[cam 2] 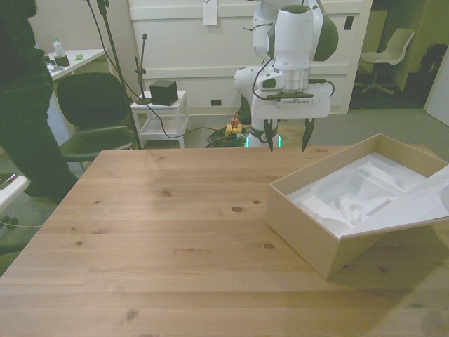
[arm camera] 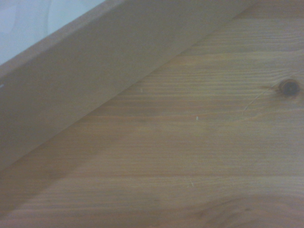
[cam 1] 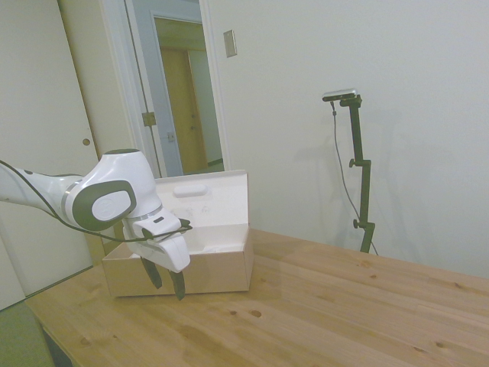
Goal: Close the box
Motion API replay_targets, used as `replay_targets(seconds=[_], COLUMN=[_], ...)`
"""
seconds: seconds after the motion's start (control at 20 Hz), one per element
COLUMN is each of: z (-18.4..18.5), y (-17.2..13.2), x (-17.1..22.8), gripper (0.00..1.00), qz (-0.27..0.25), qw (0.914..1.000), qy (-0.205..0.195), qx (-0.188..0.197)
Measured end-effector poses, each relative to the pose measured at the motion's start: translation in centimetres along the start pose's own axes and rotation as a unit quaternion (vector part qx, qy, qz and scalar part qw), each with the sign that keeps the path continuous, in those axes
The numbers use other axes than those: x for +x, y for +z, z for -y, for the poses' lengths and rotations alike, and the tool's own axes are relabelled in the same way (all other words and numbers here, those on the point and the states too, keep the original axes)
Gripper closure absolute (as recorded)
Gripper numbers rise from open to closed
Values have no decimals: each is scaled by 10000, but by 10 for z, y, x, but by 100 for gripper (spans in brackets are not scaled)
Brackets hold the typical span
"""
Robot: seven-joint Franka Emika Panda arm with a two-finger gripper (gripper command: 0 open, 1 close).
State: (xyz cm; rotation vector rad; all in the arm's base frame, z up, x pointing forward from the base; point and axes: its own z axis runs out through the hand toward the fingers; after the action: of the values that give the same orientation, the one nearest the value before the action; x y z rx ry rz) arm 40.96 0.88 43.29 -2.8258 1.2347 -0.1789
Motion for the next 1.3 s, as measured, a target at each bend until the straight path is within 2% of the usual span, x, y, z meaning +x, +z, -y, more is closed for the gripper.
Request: replay_targets(seconds=[0.2, 0.5, 0.8, 1.05, 1.3], z=[6, 22, 48, 73, 100], y=[-5, -60, -111, -154, -167], x=[-6, -28, -32, -42, -56], gripper=[0, 0, 0, 0, 0], qz=[-27, -272, -556, -906, -1370], qw=[9999, 9981, 9936, 9828, 9656], qy=[-150, -458, -706, -1176, -1605], qx=[33, 302, 688, 1099, 1520])
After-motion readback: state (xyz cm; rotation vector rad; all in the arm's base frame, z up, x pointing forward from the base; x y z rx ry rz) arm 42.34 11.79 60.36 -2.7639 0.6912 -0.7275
